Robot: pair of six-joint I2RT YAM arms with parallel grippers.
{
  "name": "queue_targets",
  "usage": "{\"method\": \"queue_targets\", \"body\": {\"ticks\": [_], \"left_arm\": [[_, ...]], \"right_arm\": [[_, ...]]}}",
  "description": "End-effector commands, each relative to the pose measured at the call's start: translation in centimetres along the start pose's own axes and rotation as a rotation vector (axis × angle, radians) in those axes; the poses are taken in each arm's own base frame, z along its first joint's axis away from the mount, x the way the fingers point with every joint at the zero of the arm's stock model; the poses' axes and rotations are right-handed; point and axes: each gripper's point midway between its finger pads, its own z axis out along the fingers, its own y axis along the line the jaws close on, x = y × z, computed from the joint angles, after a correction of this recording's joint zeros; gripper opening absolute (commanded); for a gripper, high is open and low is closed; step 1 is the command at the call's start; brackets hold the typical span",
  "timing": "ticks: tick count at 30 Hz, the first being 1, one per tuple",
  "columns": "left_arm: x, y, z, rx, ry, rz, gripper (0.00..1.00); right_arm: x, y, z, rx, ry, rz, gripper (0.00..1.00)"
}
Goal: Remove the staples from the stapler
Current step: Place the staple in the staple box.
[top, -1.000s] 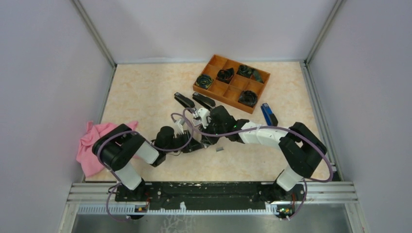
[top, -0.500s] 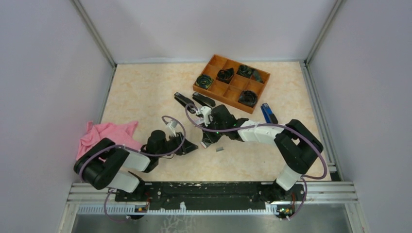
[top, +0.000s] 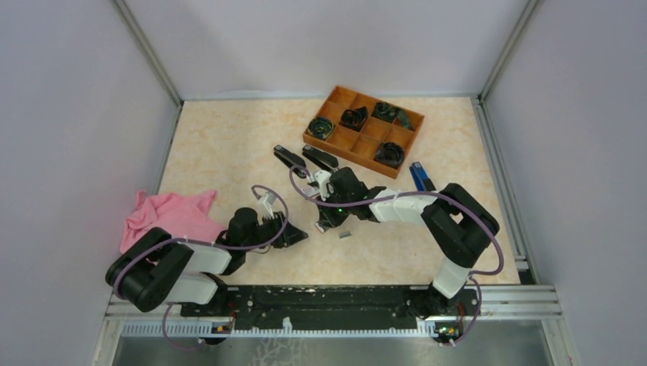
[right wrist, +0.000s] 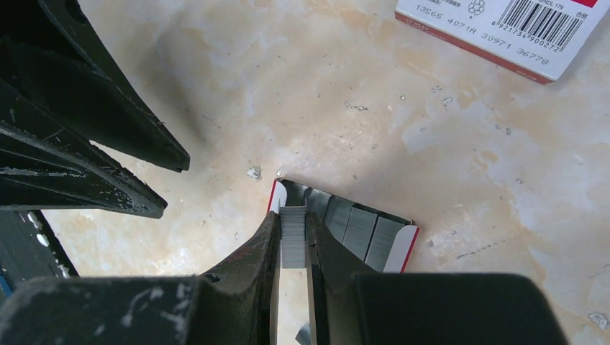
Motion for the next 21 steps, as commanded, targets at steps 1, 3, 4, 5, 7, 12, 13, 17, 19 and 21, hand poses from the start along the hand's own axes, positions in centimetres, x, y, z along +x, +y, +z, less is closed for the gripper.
{"method": "queue_targets", "body": {"ticks": [1,3,4,5,7,12,13,17,19,21], "left_arm": [[0.25,0.28,-0.42,-0.005,-0.003,0.006,0.39],[0.29,0.32,-0.43,-0.007,-0.001,0.007,0.39],[0.27,0.31,-0.42,-0.006,-0.001,0.007,0.4],[0.26,0.29,-0.38,-0.006,0.0,0.007,0.4],[0.25,0.25,-0.27,-0.004,0.003,0.004,0.41],[0.29,-0.03,0.14,0.016,0.016,0.001,0.41],[0.3,-0.08,0.2,0.02,0.018,0.0,0.41],[0.35,0.02,0.29,0.018,0.02,-0.003,0.41],[0.38,0.07,0.3,0.017,0.02,-0.002,0.42],[0.44,0.12,0.34,0.016,0.023,-0.003,0.42]], "right_arm": [[-2.29,-0.17,-0.14,0.009,-0.066,-0.013,0.06],[-2.21,-0.16,-0.05,0.007,-0.063,-0.012,0.05],[-2.17,-0.17,-0.02,0.007,-0.061,-0.012,0.06],[-2.14,-0.18,0.04,0.006,-0.06,-0.01,0.06],[-2.19,-0.13,0.06,0.003,-0.061,-0.009,0.06],[-2.32,0.04,0.19,-0.006,-0.065,0.004,0.06],[-2.31,0.08,0.23,-0.009,-0.064,0.007,0.06],[-2.33,0.22,0.37,-0.016,-0.067,0.018,0.06],[-2.32,0.31,0.38,-0.021,-0.068,0.022,0.06],[-2.24,0.36,0.47,-0.024,-0.064,0.026,0.07]]}}
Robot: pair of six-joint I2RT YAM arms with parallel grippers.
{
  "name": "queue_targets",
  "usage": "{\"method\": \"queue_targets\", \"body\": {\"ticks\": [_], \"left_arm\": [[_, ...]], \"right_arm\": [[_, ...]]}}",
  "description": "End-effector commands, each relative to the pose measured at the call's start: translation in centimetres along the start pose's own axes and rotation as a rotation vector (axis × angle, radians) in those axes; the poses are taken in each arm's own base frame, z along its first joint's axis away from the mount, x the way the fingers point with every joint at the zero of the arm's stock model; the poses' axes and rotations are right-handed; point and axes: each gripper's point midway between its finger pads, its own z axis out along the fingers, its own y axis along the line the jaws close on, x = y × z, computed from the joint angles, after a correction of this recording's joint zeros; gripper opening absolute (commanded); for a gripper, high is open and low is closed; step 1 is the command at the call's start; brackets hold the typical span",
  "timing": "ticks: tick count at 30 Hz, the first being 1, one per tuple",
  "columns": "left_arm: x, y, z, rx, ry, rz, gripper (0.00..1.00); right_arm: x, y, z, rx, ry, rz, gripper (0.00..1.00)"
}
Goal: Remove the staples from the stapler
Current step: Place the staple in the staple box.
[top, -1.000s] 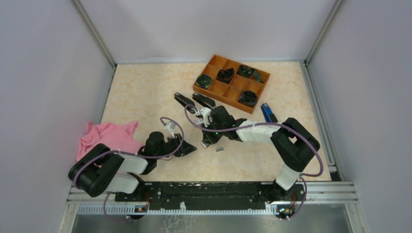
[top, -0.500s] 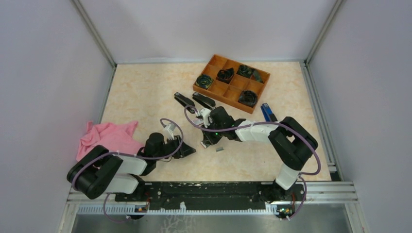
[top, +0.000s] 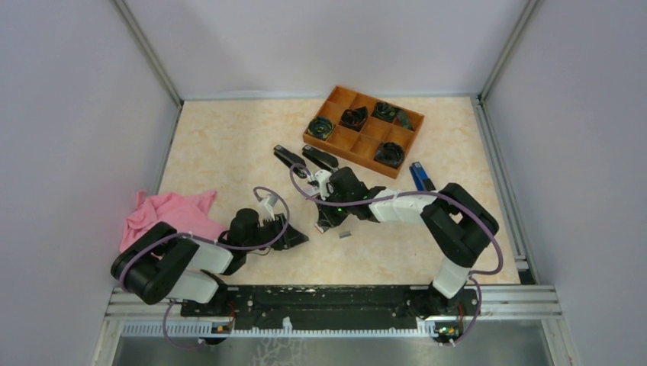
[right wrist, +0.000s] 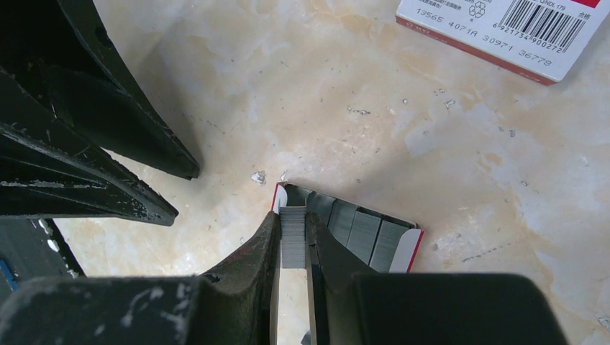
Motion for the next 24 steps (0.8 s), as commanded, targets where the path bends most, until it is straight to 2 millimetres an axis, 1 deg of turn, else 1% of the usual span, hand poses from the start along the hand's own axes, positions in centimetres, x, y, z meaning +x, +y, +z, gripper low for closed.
{"method": "queue_targets", "body": {"ticks": [1,9,14,18,24], "left_arm": [[-0.7,-0.6,0.3,0.032,-0.014,0.016,0.42],[-0.7,-0.8,0.5,0.039,-0.011,0.018,0.42],[-0.7,-0.7,0.3,0.033,-0.012,0.021,0.42],[-0.8,-0.8,0.2,0.032,-0.016,0.024,0.42],[-1.0,-0.9,0.1,0.033,-0.021,0.028,0.42]], "right_arm": [[-2.0,0.3,0.4,-0.025,-0.055,0.005,0.07],[-2.0,0.3,0.5,-0.023,-0.05,0.009,0.09],[-2.1,0.5,0.3,-0.03,-0.054,0.006,0.14],[-2.4,0.7,0.0,-0.041,-0.063,0.005,0.15],[-2.9,0.9,-0.4,-0.052,-0.079,0.006,0.2]]}}
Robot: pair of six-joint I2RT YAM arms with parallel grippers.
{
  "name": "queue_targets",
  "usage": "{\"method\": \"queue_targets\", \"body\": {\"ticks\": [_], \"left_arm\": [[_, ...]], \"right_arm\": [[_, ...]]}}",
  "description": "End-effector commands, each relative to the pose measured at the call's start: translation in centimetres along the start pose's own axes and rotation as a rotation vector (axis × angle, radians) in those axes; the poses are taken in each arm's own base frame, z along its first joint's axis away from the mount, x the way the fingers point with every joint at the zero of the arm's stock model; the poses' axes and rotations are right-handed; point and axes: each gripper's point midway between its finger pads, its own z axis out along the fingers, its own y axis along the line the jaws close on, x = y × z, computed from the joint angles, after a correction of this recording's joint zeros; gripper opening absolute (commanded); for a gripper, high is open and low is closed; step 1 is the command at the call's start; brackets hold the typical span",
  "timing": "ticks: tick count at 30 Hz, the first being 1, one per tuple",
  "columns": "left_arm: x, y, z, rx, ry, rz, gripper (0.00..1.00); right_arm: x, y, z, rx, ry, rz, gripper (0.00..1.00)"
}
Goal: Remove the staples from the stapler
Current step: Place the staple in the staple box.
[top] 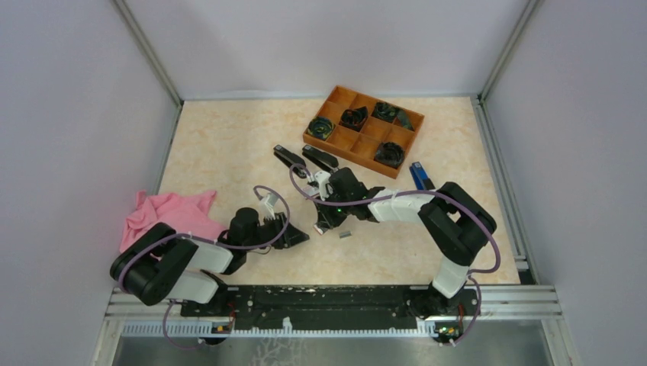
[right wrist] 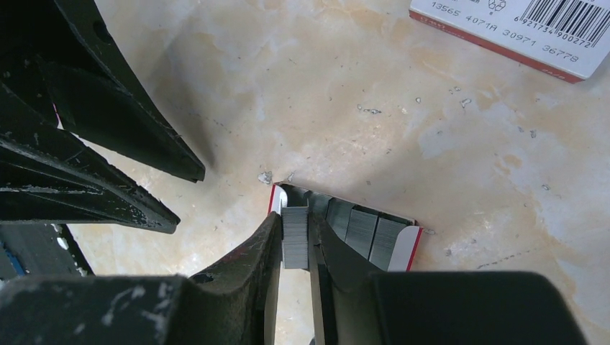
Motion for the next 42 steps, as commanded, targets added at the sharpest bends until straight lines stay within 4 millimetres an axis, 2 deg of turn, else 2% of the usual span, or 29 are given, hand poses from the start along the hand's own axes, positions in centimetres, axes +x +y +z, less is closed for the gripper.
{"method": "queue_targets", "body": {"ticks": [1,12,16,17,19,22,24,27,36,37,42], "left_arm": [[-0.6,-0.4,0.0,0.013,-0.015,0.02,0.42],[-0.7,-0.5,-0.2,0.008,-0.019,0.023,0.42],[-0.8,-0.5,-0.3,0.005,-0.022,0.026,0.42],[-0.8,-0.5,-0.4,0.003,-0.024,0.027,0.42],[-0.8,-0.3,-0.4,-0.005,-0.027,0.028,0.41],[-0.9,0.1,-0.3,-0.024,-0.028,0.029,0.4],[-1.0,0.2,-0.1,-0.035,-0.026,0.028,0.37],[-1.2,0.4,0.3,-0.047,-0.017,0.027,0.34],[-1.4,0.2,0.8,-0.039,-0.007,0.029,0.33],[-1.3,0.3,0.8,-0.039,-0.006,0.028,0.33],[-1.1,0.3,0.7,-0.037,-0.004,0.025,0.33]], "right_arm": [[-3.2,0.7,-0.8,-0.029,-0.087,-0.015,0.2],[-3.4,1.0,-1.0,-0.043,-0.091,-0.015,0.25],[-4.1,1.0,-1.5,-0.045,-0.109,-0.021,0.26],[-4.0,0.9,-1.6,-0.043,-0.109,-0.021,0.25],[-5.4,1.0,-3.0,-0.038,-0.156,-0.042,0.23],[-5.7,0.5,-3.6,-0.015,-0.173,-0.06,0.14],[-5.5,0.3,-3.5,-0.005,-0.166,-0.067,0.09],[-5.1,0.2,-3.2,-0.009,-0.144,-0.07,0.07],[-4.1,0.3,-2.4,-0.039,-0.095,-0.069,0.07],[-3.1,0.1,-1.6,-0.045,-0.064,-0.057,0.07],[-2.6,0.3,-1.2,-0.063,-0.041,-0.049,0.08]]}}
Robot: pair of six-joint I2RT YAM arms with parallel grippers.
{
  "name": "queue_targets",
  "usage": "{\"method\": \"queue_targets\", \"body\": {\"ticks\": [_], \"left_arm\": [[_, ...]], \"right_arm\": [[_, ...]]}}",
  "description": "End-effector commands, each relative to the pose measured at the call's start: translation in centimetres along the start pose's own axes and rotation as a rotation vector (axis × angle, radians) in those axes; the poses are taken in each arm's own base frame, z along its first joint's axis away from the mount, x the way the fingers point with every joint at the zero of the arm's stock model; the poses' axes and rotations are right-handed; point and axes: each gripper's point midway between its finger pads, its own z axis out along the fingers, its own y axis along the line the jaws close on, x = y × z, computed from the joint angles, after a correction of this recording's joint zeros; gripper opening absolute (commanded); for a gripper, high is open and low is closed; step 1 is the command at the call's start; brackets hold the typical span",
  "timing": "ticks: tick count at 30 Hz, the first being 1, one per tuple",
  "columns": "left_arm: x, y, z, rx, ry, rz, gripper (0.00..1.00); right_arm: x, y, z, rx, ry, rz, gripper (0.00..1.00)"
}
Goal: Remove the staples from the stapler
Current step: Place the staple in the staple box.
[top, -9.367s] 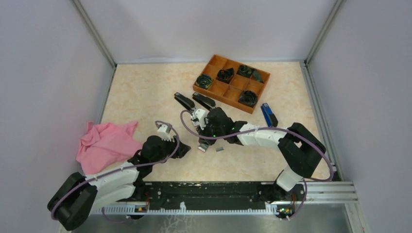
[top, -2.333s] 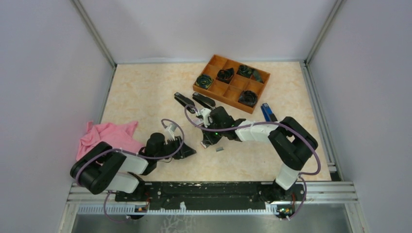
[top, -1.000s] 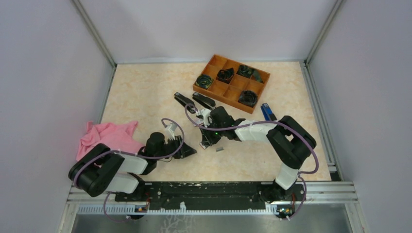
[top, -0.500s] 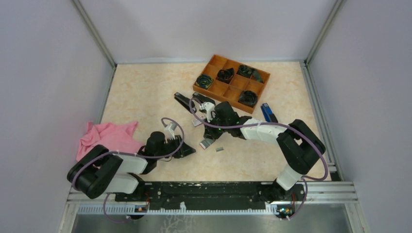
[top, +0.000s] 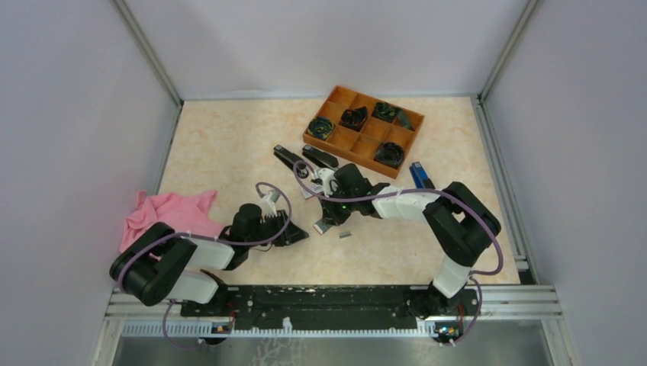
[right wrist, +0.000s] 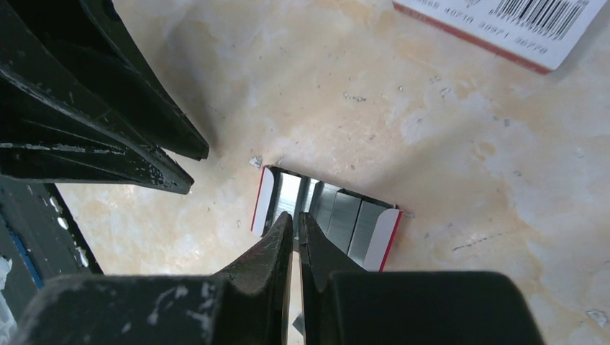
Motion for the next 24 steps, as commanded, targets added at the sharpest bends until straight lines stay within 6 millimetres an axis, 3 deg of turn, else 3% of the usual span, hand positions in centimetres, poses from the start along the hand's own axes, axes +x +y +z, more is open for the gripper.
{"method": "queue_targets", "body": {"ticks": [1,24], "left_arm": [[-0.49,-0.19,0.14,0.013,-0.014,0.02,0.33],[-0.42,-0.3,-0.18,0.018,-0.019,0.022,0.35]], "right_arm": [[-1.91,0.89,0.19,-0.046,-0.03,-0.027,0.08],[-1.36,1.41,0.67,-0.082,-0.005,0.013,0.17]]}}
